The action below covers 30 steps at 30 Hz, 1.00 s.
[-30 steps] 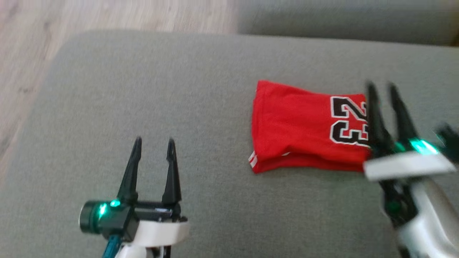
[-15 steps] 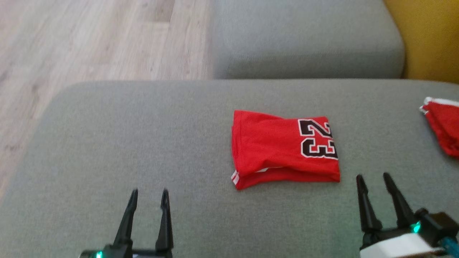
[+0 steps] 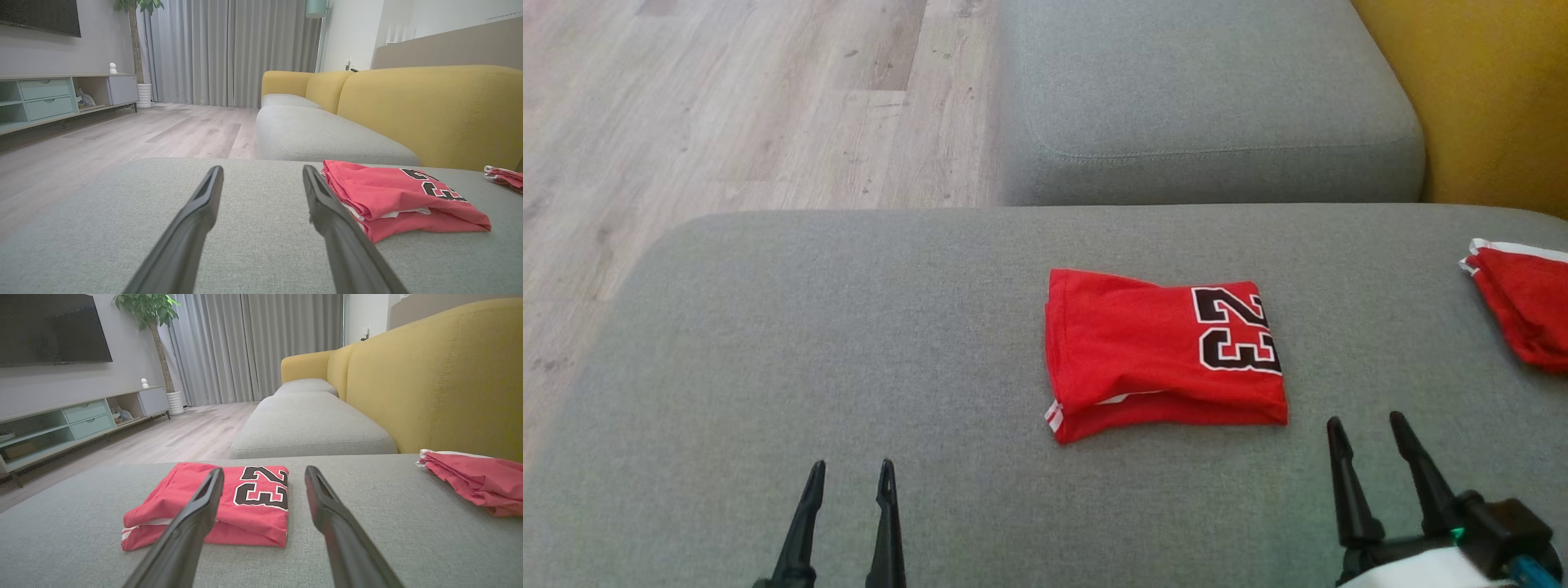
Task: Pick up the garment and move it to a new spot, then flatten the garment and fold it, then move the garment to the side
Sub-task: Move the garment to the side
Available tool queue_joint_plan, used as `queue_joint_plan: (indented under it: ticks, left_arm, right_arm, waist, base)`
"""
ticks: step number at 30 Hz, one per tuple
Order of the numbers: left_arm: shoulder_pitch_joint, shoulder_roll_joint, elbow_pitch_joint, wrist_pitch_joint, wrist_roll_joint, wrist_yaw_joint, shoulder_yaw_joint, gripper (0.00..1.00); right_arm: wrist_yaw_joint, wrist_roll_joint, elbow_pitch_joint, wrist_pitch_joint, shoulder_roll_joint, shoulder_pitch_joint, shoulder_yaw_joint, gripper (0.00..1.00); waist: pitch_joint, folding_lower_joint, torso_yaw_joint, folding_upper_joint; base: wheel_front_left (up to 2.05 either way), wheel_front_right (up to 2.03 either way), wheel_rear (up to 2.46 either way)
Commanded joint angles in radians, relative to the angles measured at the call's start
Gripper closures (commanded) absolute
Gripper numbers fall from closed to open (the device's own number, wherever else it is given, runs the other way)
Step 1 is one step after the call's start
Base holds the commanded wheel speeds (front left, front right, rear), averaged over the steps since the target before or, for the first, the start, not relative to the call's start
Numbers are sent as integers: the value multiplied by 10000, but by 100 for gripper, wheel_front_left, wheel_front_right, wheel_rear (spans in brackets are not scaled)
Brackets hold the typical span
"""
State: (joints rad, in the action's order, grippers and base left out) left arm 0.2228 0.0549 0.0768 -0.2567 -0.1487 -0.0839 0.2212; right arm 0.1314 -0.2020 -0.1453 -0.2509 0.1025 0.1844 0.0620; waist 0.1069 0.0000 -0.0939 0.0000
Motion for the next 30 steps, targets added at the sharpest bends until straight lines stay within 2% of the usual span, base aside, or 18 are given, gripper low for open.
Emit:
queue_joint_plan:
  ticks: [1, 13, 18, 25, 30]
  left_arm:
    - [-436, -47, -313, -51, 67, -53, -387, 0]
    - [-407, -47, -313, -51, 260, -156, -411, 0]
    - [-494, -47, -399, -51, 100, -52, -424, 0]
    - [-1096, -47, -849, -51, -171, 110, -55, 0]
    - [-1665, -47, -1195, -51, -63, 135, 351, 0]
  right_arm:
    - [-7, 85, 247, -108, 43, -159, 249, 0]
    - [-7, 316, -22, -108, -90, -220, 383, 0]
    - [-7, 399, -586, -108, -170, -628, 226, 0]
    - [-7, 358, -2583, -60, -109, -2617, -46, 0]
    - [-7, 110, -4189, 993, 166, -4848, -150, 0]
  waist:
    - [8, 0, 14, 0]
    - [-104, 0, 138, 0]
    - [-485, 0, 151, 0]
    - [-1547, 0, -90, 0]
    - [-2331, 0, -351, 0]
  base:
    - [0, 0, 0]
    - [0, 0, 0]
    - [0, 0, 0]
    - [0, 0, 0]
    - [0, 0, 0]
